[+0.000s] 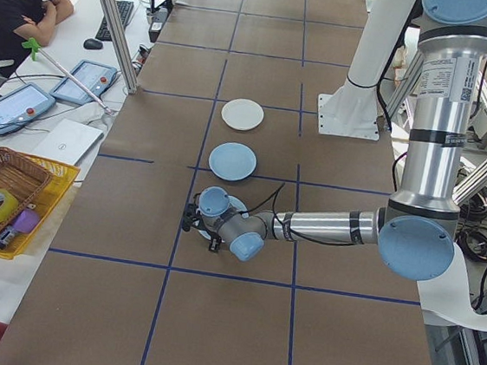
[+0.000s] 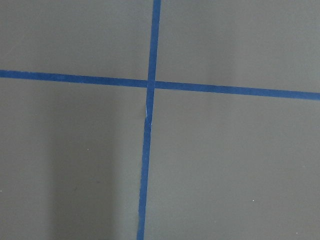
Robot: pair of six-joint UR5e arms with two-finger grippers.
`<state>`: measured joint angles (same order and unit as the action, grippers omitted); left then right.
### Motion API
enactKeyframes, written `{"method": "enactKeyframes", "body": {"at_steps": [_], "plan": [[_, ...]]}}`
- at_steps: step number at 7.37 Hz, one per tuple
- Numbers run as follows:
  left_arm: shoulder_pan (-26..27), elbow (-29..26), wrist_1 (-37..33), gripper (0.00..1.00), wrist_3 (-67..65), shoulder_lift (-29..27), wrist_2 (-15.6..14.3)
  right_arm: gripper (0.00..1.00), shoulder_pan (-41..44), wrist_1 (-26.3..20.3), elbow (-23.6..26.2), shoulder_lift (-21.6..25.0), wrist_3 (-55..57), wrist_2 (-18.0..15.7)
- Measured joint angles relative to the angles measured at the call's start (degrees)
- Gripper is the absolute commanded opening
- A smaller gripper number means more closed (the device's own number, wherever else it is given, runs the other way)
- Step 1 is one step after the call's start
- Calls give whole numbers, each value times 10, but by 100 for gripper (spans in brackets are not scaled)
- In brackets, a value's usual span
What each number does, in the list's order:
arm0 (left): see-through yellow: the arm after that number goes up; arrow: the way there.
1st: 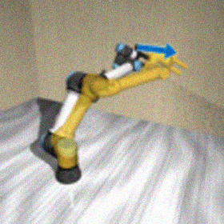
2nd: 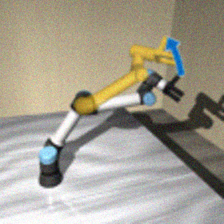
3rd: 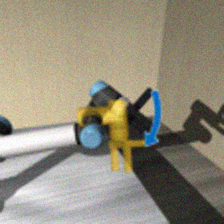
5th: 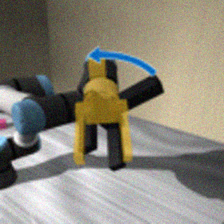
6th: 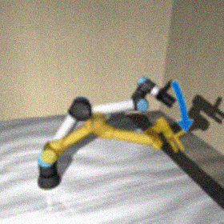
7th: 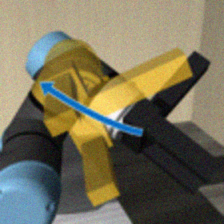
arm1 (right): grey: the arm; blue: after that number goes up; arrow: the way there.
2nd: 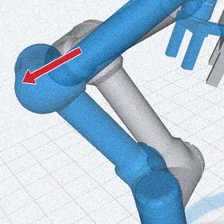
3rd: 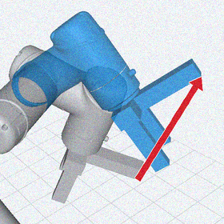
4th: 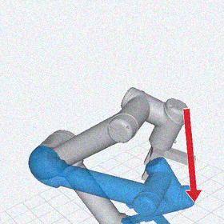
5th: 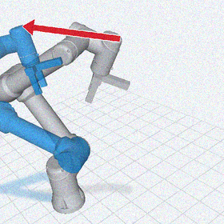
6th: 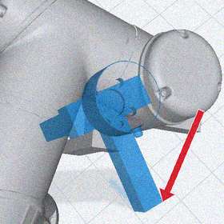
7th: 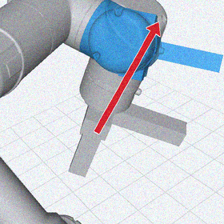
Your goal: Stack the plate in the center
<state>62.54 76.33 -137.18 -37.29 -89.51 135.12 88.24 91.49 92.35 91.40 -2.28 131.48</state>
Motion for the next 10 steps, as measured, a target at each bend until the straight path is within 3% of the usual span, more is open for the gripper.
{"method": "enactKeyframes", "body": {"at_steps": [4,5,8,10], "plan": [[10,1,2,0,32,10,14,100,0,0,0,0,0,0],[30,2,5,0,44,9,39,100,0,0,0,0,0,0],[92,3,9,0,67,9,156,100,0,1,0,0,0,0],[112,12,20,0,58,3,192,100,0,1,0,0,0,0]]}}
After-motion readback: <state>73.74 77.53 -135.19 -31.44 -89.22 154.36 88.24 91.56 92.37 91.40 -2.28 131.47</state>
